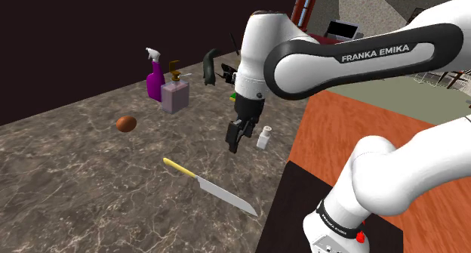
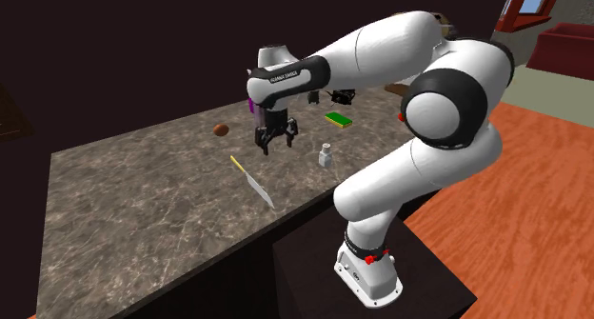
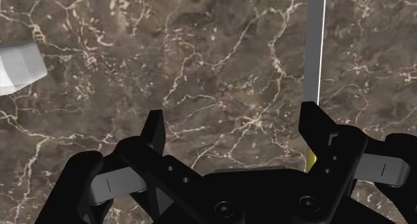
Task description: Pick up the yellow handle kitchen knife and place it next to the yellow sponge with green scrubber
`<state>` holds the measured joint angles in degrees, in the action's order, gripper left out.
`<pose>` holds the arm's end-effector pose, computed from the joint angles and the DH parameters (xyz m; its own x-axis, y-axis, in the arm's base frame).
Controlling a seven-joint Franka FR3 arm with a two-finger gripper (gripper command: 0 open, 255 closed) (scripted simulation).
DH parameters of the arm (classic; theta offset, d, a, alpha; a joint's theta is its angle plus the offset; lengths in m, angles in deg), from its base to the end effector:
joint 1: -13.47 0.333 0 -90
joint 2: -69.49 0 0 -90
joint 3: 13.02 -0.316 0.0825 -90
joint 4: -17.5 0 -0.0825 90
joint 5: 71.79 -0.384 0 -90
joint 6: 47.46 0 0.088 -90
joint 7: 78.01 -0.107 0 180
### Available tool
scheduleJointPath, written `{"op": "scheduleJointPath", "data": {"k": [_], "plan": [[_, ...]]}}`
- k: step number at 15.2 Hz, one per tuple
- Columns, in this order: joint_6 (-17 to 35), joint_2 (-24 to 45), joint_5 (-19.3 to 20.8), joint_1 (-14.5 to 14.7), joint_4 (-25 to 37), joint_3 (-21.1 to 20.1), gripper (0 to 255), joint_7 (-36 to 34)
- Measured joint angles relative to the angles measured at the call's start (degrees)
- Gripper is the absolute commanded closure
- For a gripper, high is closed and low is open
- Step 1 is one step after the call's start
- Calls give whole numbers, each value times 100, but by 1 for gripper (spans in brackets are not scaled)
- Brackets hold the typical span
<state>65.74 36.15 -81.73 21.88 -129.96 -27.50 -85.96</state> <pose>0.3350 0.1543 0.4452 0.9886 0.1475 -0.0289 0.1471 -0.9890 -0.0158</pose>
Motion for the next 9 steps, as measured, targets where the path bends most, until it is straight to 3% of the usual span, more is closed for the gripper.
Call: {"op": "scheduleJointPath", "data": {"k": [9], "plan": [[1416,1529,-84,292,273,-910,0,-682]]}}
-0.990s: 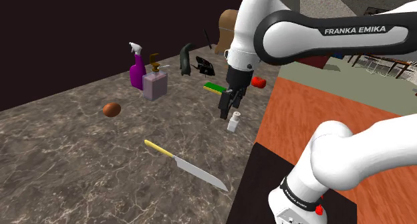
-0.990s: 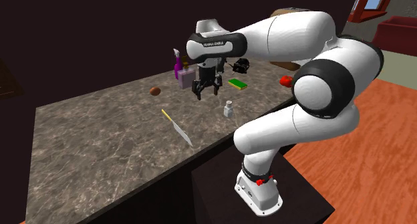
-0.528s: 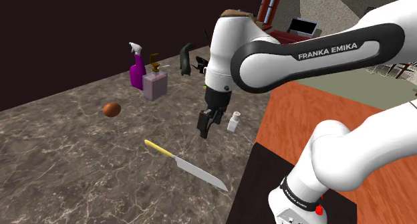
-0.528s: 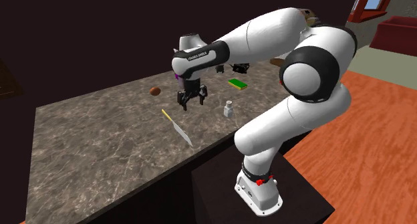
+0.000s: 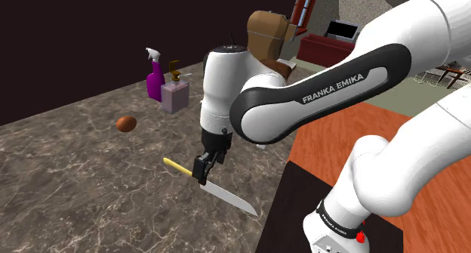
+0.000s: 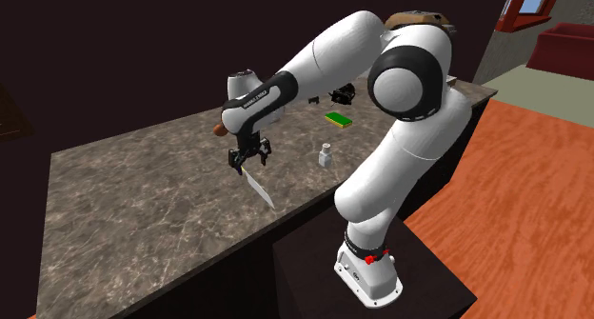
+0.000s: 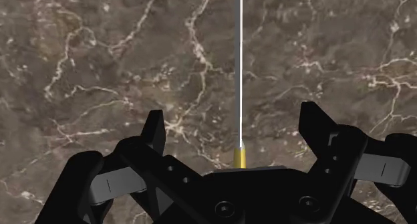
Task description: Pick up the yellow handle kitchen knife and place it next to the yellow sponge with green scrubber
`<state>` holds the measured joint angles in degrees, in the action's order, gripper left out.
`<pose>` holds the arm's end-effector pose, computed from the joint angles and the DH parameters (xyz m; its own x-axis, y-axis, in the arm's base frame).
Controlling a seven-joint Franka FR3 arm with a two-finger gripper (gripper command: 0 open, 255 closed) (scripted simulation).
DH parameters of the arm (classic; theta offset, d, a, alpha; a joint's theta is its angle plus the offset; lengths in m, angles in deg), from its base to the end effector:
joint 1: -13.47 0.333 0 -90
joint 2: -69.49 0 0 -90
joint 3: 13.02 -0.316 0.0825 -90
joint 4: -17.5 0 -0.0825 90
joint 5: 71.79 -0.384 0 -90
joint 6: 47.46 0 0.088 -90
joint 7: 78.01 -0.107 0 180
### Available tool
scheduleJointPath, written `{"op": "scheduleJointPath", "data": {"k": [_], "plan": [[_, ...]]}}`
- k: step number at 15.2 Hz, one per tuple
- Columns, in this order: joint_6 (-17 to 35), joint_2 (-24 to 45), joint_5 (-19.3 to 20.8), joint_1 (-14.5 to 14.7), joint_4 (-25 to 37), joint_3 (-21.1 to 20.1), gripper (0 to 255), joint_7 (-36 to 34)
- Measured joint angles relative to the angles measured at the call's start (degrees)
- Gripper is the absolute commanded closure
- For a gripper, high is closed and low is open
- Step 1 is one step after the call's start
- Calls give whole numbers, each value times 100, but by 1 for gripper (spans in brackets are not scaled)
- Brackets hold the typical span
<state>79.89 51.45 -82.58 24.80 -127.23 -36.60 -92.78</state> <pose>0.3494 0.2486 0.3785 0.9763 0.2160 -0.0135 0.2157 -0.9762 -0.0218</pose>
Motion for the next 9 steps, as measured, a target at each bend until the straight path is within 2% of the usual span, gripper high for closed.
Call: {"op": "scheduleJointPath", "data": {"k": [9], "plan": [[822,647,145,-20,-171,-208,0,-196]]}}
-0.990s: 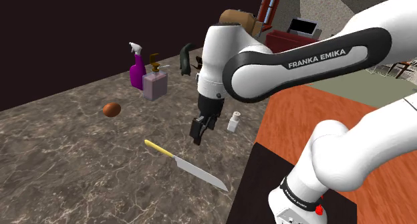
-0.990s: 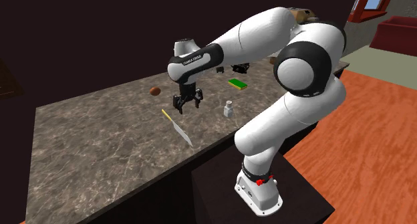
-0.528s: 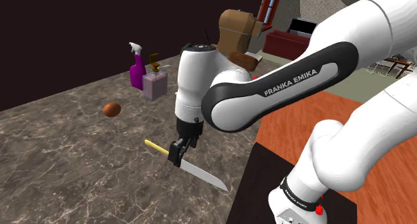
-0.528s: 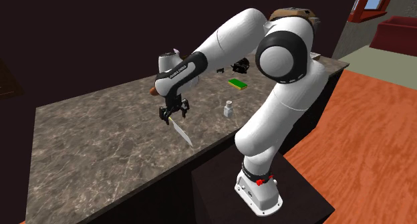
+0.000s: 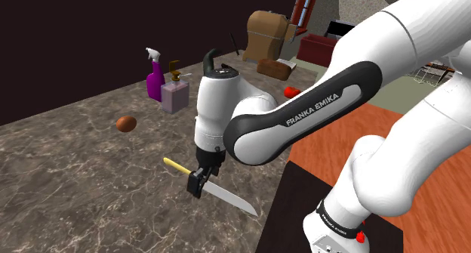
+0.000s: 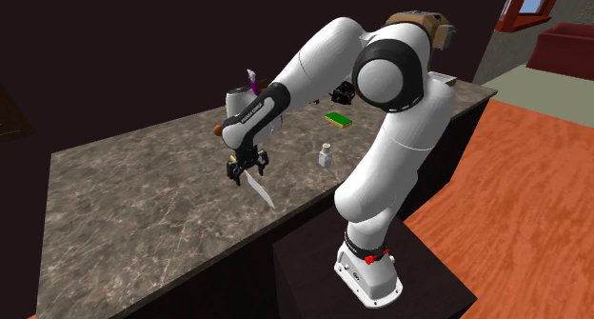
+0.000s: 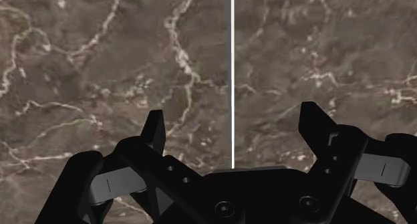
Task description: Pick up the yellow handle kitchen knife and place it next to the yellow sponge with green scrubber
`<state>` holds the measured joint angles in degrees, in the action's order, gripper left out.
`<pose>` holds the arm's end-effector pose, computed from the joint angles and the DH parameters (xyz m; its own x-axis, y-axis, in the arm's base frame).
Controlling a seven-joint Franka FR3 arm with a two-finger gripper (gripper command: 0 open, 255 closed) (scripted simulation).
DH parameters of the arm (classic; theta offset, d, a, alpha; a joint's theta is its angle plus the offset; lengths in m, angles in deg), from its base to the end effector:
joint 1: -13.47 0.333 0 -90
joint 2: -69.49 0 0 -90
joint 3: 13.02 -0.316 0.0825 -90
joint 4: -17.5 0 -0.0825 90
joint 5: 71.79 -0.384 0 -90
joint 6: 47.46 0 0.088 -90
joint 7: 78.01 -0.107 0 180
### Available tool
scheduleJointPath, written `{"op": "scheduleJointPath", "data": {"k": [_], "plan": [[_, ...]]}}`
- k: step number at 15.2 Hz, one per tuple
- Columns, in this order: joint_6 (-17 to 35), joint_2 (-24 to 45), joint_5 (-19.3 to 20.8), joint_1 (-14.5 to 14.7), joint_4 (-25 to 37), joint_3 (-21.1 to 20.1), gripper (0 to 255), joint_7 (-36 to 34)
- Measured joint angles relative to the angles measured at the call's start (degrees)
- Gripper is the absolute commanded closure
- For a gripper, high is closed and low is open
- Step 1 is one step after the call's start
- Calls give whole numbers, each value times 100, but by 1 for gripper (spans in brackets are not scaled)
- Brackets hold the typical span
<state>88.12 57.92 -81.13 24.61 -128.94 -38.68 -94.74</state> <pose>0.3511 0.2607 0.3322 0.9746 0.2236 -0.0110 0.2233 -0.9745 -0.0245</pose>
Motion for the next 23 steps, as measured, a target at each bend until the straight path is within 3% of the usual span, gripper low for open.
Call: {"op": "scheduleJointPath", "data": {"k": [6,7,17,23], "plan": [[44,36,13,-4,-7,-8,0,-12],[44,36,13,-4,-7,-8,255,-12],[44,36,13,-4,-7,-8,255,-12],[-419,-271,-72,27,166,54,255,48]]}}
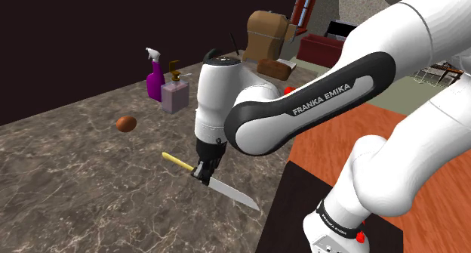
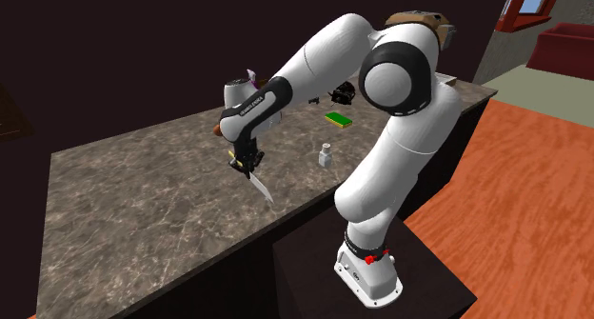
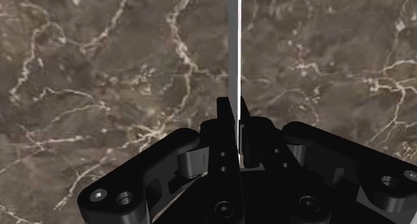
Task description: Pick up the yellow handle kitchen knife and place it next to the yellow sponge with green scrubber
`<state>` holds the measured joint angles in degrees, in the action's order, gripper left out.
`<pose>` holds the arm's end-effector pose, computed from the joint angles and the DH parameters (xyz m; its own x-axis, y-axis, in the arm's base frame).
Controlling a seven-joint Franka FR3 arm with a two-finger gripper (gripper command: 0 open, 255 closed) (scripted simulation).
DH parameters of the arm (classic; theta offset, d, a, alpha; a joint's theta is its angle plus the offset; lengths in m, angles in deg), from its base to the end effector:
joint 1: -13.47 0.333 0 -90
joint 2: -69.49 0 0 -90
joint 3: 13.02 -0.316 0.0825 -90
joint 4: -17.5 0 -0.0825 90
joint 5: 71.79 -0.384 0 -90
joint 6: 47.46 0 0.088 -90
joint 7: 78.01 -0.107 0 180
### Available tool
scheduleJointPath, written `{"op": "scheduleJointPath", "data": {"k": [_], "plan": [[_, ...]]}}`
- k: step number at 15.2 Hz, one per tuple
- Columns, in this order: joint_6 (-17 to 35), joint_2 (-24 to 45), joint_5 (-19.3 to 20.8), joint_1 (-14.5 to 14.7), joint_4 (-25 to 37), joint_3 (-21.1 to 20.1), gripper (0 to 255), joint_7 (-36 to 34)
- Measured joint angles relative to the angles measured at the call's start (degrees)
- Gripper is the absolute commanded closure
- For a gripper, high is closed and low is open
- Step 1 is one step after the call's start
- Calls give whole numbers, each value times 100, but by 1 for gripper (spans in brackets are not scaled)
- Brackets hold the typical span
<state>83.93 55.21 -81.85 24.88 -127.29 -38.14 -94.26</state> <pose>0.3513 0.2617 0.3570 0.9747 0.2235 -0.0100 0.2232 -0.9745 -0.0245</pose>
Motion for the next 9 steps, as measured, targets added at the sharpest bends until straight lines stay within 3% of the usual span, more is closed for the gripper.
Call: {"op": "scheduleJointPath", "data": {"k": [9], "plan": [[-786,-434,-68,22,364,128,255,79]]}}
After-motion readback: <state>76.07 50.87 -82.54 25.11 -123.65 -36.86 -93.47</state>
